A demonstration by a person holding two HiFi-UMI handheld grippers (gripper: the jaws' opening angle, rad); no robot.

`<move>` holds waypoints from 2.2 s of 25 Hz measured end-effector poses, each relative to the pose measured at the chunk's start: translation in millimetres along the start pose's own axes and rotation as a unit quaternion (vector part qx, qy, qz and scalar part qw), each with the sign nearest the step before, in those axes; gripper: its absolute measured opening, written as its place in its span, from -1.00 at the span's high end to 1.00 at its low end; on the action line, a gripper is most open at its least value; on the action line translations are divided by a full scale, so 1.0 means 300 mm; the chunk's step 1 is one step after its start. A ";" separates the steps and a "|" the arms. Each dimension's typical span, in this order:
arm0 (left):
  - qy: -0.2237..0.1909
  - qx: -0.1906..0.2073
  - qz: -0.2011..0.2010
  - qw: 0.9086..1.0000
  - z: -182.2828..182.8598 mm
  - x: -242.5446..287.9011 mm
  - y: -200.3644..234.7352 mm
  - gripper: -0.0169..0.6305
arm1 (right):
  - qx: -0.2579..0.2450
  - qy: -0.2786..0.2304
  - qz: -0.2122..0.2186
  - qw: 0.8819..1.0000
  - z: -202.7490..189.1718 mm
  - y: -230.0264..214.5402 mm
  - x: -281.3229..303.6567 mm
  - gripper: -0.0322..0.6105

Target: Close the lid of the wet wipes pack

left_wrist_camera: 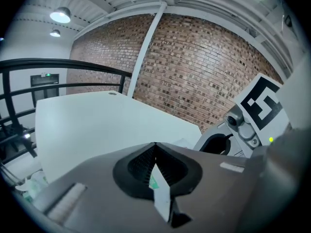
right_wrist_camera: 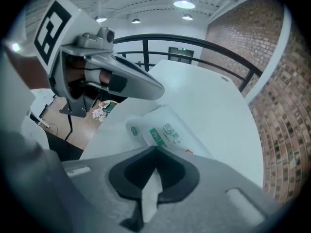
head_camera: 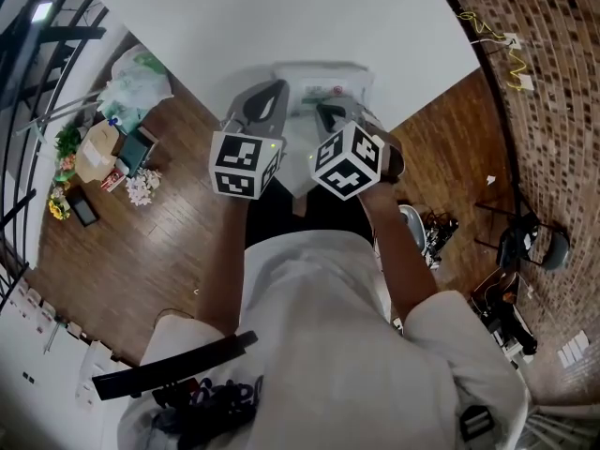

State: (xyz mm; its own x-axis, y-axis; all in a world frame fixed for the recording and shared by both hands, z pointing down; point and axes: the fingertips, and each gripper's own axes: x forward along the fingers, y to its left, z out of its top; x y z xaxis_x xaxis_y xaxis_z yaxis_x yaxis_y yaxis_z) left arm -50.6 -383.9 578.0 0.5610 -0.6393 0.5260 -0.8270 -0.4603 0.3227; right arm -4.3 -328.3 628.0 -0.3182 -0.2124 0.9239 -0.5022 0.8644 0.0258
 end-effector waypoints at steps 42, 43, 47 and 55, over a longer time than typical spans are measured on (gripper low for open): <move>-0.255 0.092 0.039 0.962 0.268 -0.758 -0.569 0.90 | 0.144 -0.488 -0.216 0.833 -0.041 0.220 -1.050 0.93; -0.257 0.090 0.045 0.961 0.252 -0.778 -0.601 0.90 | 0.142 -0.493 -0.207 0.833 -0.052 0.242 -1.067 0.93; -0.271 0.088 0.068 0.956 0.193 -0.891 -0.762 0.90 | 0.125 -0.509 -0.177 0.833 -0.127 0.360 -1.171 0.93; -0.261 0.097 0.102 0.955 0.046 -1.034 -0.979 0.90 | 0.143 -0.514 -0.152 0.832 -0.326 0.523 -1.247 0.93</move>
State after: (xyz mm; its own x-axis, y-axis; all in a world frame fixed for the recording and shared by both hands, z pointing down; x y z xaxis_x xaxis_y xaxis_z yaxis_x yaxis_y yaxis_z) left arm 18.7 -58.9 309.2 0.3730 -0.9243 0.0812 -0.9269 -0.3673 0.0770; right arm 114.6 -68.7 323.9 -0.5876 -0.8060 0.0720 -0.8090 0.5871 -0.0295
